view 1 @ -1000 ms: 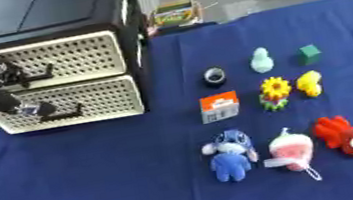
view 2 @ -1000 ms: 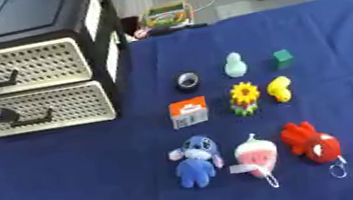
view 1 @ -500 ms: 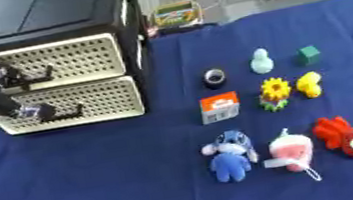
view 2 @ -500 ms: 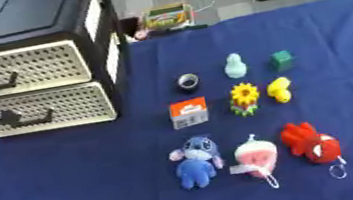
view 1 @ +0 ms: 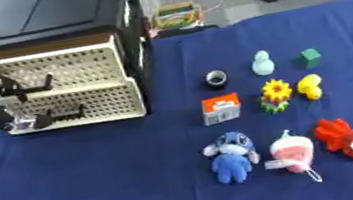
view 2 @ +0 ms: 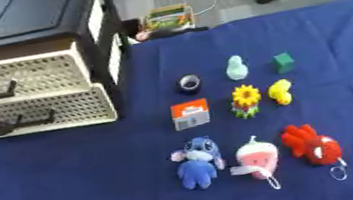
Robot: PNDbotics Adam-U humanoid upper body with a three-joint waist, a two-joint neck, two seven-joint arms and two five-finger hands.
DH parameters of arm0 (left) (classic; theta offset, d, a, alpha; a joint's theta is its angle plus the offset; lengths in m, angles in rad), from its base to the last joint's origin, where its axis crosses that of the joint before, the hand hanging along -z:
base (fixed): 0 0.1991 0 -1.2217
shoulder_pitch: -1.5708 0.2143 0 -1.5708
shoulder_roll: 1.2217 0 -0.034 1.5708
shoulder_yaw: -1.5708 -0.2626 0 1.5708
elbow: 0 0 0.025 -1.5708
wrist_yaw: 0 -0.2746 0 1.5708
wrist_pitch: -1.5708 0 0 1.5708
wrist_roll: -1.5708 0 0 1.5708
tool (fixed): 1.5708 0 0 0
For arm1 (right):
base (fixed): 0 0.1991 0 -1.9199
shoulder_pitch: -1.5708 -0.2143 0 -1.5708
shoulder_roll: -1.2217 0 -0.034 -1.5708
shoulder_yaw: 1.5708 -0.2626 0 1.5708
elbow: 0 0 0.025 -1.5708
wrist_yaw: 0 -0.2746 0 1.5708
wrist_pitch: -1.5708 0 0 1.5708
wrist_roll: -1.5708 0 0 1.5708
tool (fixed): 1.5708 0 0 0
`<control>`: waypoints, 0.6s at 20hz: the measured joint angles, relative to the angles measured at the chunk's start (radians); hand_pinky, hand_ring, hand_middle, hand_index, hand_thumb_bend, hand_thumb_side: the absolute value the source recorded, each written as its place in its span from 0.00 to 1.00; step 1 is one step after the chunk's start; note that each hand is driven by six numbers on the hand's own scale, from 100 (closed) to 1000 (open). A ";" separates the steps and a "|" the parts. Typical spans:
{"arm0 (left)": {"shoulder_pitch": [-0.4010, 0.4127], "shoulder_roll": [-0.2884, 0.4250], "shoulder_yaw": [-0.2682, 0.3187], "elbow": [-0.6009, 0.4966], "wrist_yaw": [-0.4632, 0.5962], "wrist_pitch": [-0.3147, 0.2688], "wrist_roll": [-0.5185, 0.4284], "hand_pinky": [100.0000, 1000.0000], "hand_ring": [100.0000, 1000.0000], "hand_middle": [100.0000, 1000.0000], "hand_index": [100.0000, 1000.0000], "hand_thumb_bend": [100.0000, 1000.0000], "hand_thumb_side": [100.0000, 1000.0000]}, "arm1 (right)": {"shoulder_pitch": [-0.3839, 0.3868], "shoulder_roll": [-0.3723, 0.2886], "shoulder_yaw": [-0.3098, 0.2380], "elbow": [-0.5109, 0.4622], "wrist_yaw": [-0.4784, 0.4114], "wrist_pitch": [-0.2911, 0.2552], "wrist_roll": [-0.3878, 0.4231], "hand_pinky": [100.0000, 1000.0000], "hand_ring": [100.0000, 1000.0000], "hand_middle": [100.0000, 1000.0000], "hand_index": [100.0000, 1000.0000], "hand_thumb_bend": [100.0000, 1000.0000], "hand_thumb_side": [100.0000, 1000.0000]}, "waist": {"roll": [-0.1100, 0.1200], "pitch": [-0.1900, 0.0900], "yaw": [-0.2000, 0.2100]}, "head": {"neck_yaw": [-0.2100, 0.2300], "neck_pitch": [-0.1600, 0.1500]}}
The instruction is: Pick up objects from table and place into drawer.
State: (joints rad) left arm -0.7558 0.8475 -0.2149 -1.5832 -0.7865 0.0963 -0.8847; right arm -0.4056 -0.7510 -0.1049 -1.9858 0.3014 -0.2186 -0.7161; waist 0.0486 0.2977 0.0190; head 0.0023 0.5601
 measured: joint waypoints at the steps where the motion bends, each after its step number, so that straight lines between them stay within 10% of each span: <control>1: 0.010 0.006 0.002 -0.013 0.002 0.004 0.001 0.00 0.00 0.00 0.78 0.55 0.86 | 0.000 0.000 0.000 0.000 0.000 0.000 -0.001 0.72 0.79 0.80 0.91 0.00 1.00 | -0.001 -0.001 0.000 | -0.001 0.000; 12: 0.120 0.055 0.016 -0.163 0.025 0.047 0.014 0.00 0.00 0.00 0.78 0.55 0.86 | -0.007 0.000 -0.006 0.000 -0.001 -0.006 -0.012 0.72 0.79 0.80 0.91 0.00 1.00 | -0.014 -0.001 0.004 | -0.003 0.000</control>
State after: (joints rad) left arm -0.6362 0.9028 -0.1992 -1.7464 -0.7614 0.1429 -0.8707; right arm -0.4123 -0.7507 -0.1110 -1.9858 0.3003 -0.2246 -0.7278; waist 0.0349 0.2966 0.0227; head -0.0011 0.5602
